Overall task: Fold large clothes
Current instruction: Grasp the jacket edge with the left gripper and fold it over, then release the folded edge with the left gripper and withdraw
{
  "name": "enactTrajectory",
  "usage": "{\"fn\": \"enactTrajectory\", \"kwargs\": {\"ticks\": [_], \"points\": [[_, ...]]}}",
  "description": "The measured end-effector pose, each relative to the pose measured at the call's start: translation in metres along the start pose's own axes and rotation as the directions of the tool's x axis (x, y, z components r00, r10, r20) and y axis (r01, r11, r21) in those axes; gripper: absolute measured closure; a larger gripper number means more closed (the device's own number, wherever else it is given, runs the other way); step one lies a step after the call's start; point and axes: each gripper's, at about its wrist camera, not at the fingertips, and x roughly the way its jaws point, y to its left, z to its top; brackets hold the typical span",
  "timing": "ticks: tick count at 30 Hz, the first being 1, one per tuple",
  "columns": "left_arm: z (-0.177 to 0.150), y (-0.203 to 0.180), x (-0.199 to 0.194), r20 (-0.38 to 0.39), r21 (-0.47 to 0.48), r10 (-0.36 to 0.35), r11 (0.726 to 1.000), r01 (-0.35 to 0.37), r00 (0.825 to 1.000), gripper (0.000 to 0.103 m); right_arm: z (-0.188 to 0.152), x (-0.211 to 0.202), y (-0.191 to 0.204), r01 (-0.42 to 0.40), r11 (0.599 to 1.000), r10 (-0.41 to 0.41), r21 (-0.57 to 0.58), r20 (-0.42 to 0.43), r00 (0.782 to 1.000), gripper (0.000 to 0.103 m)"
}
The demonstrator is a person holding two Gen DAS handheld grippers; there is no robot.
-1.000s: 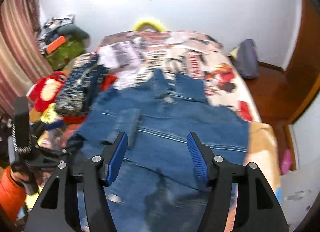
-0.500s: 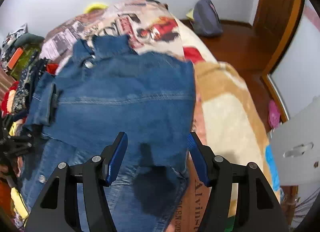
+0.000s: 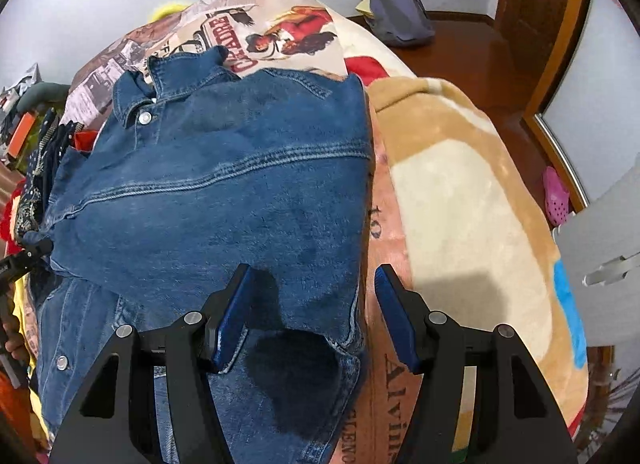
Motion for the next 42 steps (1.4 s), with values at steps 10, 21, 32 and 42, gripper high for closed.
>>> {"fn": "enactTrajectory", "kwargs": {"ticks": [10,21,32,42], "points": [[0.013,-0.060,-0.031,0.184,0.206,0.162,0.958,-0.199,0.970,0.088,-0.001,-0.015,0.003,0.041,0.999,-0.040,-0.019,0.024,0.999,0.045],[0.035,-0.082,-0.085,0.340,0.277,0.118,0.936,-0.219,0.933,0.088,0.002,-0.035,0.011,0.037,0.999,-0.036,-0.009,0.080,0.996,0.045],[-0.003,-0.002,-0.018,0.104,0.185,0.272,0.940,-0.287,0.957,0.070,-0.016,0.008,0.040,0.062,0.992,-0.066,-0.106,-0.034,0.997,0.045],[-0.037,0.012,-0.030,0.075,0.231,0.360,0.901,-0.368,0.930,0.046,-0.027,0.002,0.048,0.127,0.973,-0.133,-0.191,-0.019,0.991,0.045]]}}
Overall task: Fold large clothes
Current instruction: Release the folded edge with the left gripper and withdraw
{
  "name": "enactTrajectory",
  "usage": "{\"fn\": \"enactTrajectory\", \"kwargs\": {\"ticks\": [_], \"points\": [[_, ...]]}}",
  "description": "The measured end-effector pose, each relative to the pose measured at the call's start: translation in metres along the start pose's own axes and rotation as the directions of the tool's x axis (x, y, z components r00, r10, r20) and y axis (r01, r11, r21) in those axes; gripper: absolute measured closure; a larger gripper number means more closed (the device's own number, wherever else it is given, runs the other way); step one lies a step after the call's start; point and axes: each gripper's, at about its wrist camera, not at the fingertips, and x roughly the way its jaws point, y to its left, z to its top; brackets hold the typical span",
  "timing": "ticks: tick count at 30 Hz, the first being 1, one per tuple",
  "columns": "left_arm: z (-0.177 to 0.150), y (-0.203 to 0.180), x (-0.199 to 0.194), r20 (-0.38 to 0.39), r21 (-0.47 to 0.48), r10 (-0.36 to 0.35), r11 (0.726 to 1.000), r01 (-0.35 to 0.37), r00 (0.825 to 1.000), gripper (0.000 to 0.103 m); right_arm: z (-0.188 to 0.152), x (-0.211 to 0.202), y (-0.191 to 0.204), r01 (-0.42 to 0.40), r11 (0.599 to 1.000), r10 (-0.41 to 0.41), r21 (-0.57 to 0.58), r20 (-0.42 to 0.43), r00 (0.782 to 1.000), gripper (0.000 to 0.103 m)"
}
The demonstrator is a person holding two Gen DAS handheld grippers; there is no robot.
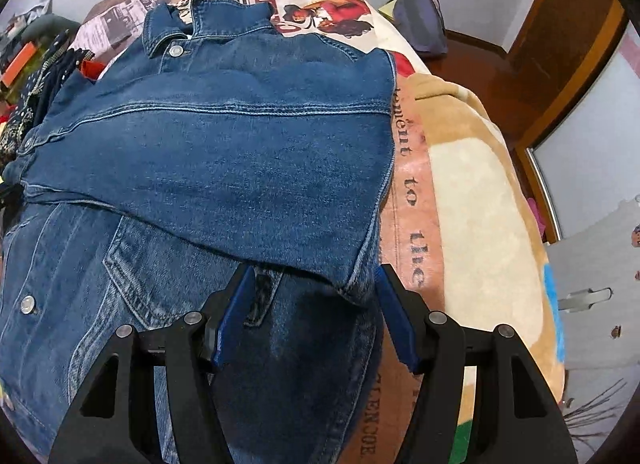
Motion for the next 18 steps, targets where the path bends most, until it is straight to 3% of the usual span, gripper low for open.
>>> {"fn": "enactTrajectory", "kwargs": {"ticks": [3,9,13,16,18], "points": [[-0.005,0.004,-0.011,0.005,0.039,0.045,0.998,-0.045,0.999,0.046,-0.003,-0.013,0.000,0.001,1.000,-0.001,0.004,0.026,1.000,0.045],[-0.006,0.023,-0.050,0.050,0.010,0.000,1.000,-0.001,0.999,0.044,-0.005,-0.050,0.004,0.025,1.000,-0.024,-0.015,0.113,0.993,0.045],[-0.007,0.031,-0.076,0.100,-0.007,0.008,1.000,-0.008,0.995,0.027,-0.009,-0.077,0.008,0.078,0.997,-0.071,-0.028,0.181,0.981,0.041],[-0.013,0.035,-0.090,0.118,-0.028,0.001,1.000,0.003,0.993,0.024,-0.012,-0.093,0.011,0.137,0.990,-0.127,-0.028,0.234,0.964,0.029],[-0.020,0.037,-0.095,0.109,-0.041,-0.003,0.999,0.008,0.994,0.021,-0.016,-0.103,0.012,0.150,0.988,-0.136,-0.031,0.267,0.954,0.028]]}}
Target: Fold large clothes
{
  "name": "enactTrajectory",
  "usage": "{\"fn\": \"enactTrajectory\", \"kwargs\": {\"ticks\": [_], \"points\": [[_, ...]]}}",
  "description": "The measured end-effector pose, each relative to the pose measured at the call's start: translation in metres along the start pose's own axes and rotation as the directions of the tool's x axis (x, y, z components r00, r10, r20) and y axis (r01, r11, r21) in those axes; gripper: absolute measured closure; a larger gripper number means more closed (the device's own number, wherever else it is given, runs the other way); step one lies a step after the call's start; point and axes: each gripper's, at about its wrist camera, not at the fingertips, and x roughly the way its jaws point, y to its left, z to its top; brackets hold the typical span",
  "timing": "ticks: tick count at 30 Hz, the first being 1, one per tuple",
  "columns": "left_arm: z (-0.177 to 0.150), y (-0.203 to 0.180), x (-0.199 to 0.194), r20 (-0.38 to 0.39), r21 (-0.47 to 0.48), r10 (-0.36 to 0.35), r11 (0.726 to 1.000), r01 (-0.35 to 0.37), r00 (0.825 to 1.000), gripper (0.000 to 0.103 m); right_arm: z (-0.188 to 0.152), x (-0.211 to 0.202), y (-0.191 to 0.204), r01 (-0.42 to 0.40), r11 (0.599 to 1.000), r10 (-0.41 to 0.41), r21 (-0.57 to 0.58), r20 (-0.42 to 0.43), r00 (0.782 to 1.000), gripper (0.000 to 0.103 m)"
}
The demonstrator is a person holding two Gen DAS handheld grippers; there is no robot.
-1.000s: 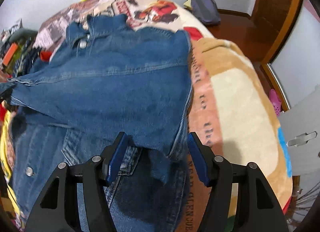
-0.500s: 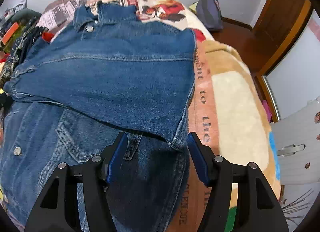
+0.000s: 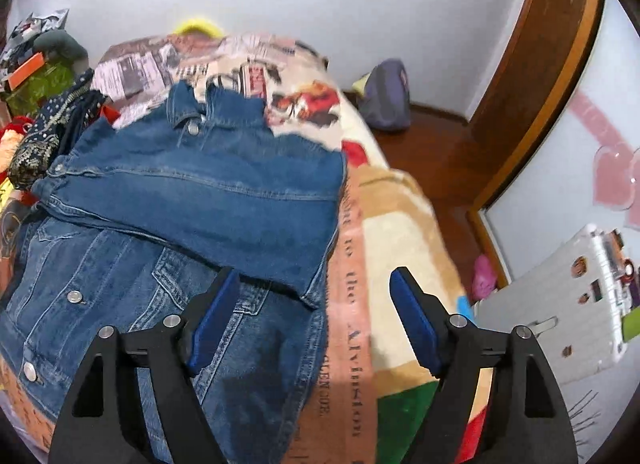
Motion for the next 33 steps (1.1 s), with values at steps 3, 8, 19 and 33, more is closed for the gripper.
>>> {"fn": "enactTrajectory", "kwargs": {"ticks": [3,8,19,33], "points": [[-0.014,0.003,-0.003,-0.024,-0.022,-0.019,1.000,0.019,1.000,0.020,-0.004,-0.010,-0.003,-0.037,0.999,0.036,0.005,0.006,0.999,0.028],[-0.044,0.012,0.012,-0.122,-0.091,-0.094,0.992,0.083,0.988,0.020,-0.024,-0.011,-0.003,-0.085,0.996,0.086,0.020,-0.035,0.996,0.028],[-0.095,0.006,0.073,-0.307,-0.174,-0.235,0.966,0.189,0.922,0.020,-0.072,0.051,-0.018,-0.212,0.946,0.269,0.243,-0.228,0.936,0.028],[-0.078,-0.049,0.050,-0.252,0.091,-0.232,0.961,0.262,0.940,0.097,-0.081,0.061,-0.006,-0.392,0.859,0.469,0.330,-0.198,0.861,0.090]]}}
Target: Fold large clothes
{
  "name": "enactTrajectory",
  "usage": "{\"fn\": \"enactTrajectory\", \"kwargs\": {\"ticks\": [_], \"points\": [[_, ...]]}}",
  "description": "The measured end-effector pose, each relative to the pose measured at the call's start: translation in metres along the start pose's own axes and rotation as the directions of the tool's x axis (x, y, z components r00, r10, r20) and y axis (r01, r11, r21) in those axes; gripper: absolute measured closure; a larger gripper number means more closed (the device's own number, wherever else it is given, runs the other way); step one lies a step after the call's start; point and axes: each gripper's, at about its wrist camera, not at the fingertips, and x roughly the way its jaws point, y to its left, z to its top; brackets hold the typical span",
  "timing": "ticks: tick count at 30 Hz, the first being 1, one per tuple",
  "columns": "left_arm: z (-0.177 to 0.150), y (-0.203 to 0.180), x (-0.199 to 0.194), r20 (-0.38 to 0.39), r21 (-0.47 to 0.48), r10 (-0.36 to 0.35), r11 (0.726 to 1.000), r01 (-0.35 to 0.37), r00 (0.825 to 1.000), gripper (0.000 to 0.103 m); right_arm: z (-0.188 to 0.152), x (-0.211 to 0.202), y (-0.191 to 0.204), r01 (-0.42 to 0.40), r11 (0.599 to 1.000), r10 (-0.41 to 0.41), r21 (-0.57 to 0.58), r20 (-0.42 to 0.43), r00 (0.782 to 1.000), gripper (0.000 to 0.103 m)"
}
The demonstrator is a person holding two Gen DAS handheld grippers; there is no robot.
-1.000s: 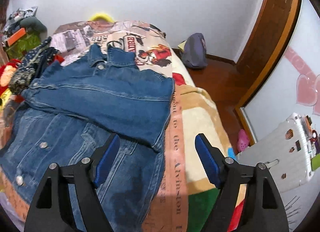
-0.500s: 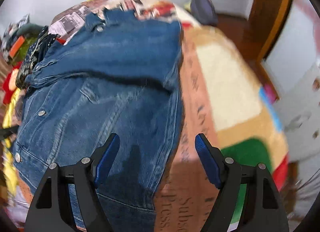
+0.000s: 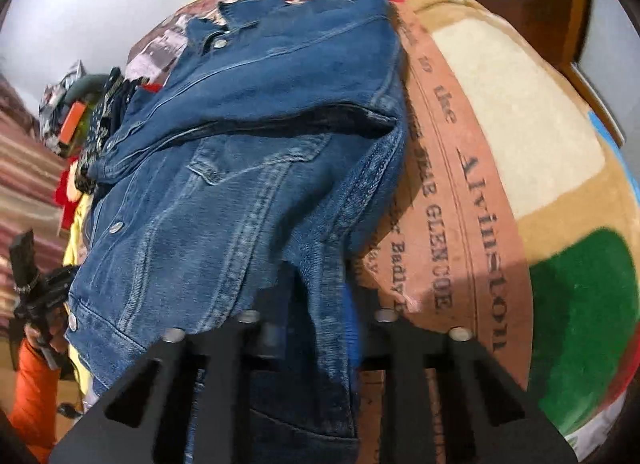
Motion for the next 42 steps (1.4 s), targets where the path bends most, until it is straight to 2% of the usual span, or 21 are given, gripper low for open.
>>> {"fn": "enactTrajectory", "kwargs": {"ticks": [2,5,8,15,19,23,26,30,33,36,38,39,40,42], "points": [[0.009,-0.001,-0.004,0.014,-0.028,-0.006,1.000,0.007,1.000,0.097,0.002,-0.004,0.007,0.020,0.999,-0.019,-0.043,0.020,1.000,0.092],[0.022,0.003,-0.023,0.084,-0.053,-0.017,0.998,0.021,0.996,0.098,0.010,-0.014,0.013,0.019,0.997,-0.015,-0.069,0.061,0.998,0.093],[0.043,-0.001,-0.054,0.179,-0.056,-0.012,0.998,0.022,0.984,0.098,0.024,-0.032,0.020,0.020,0.996,-0.009,-0.093,0.123,0.992,0.093],[0.094,0.006,-0.086,0.280,-0.102,-0.053,0.991,0.084,0.959,0.098,0.067,-0.059,0.020,-0.003,0.996,0.026,-0.090,0.250,0.968,0.093],[0.124,0.026,-0.084,0.328,-0.161,0.015,0.986,0.040,0.945,0.098,0.087,-0.053,0.018,0.030,0.995,-0.002,-0.090,0.297,0.955,0.093],[0.143,0.049,-0.055,0.296,-0.233,0.086,0.972,-0.015,0.951,0.098,0.110,-0.032,-0.007,0.033,0.999,-0.030,-0.003,0.296,0.955,0.093],[0.148,0.064,-0.016,0.227,-0.261,0.151,0.961,-0.089,0.962,0.098,0.121,-0.006,-0.026,0.032,0.997,-0.049,0.069,0.255,0.966,0.093],[0.142,0.077,0.017,0.171,-0.292,0.139,0.953,-0.084,0.975,0.098,0.126,0.022,-0.038,0.052,0.993,-0.071,0.102,0.191,0.979,0.093],[0.138,0.077,0.019,0.177,-0.287,0.131,0.955,-0.076,0.975,0.097,0.122,0.029,-0.035,0.085,0.993,-0.098,0.077,0.180,0.979,0.092],[0.136,0.075,0.011,0.175,-0.276,0.130,0.958,-0.078,0.976,0.092,0.122,0.021,-0.031,0.105,0.993,-0.113,0.053,0.176,0.978,0.091],[0.135,0.073,0.001,0.167,-0.272,0.157,0.956,-0.107,0.973,0.079,0.122,0.012,-0.029,0.120,0.992,-0.124,0.033,0.173,0.977,0.089],[0.135,0.071,-0.004,0.170,-0.272,0.175,0.954,-0.125,0.970,0.065,0.121,0.007,-0.027,0.127,0.992,-0.130,0.025,0.173,0.976,0.088],[0.133,0.069,-0.011,0.181,-0.269,0.197,0.952,-0.144,0.964,0.056,0.121,0.002,-0.024,0.139,0.990,-0.140,0.018,0.174,0.975,0.087],[0.128,0.065,-0.022,0.202,-0.257,0.211,0.954,-0.156,0.956,0.053,0.118,-0.009,-0.020,0.153,0.988,-0.151,0.005,0.181,0.972,0.083]]}}
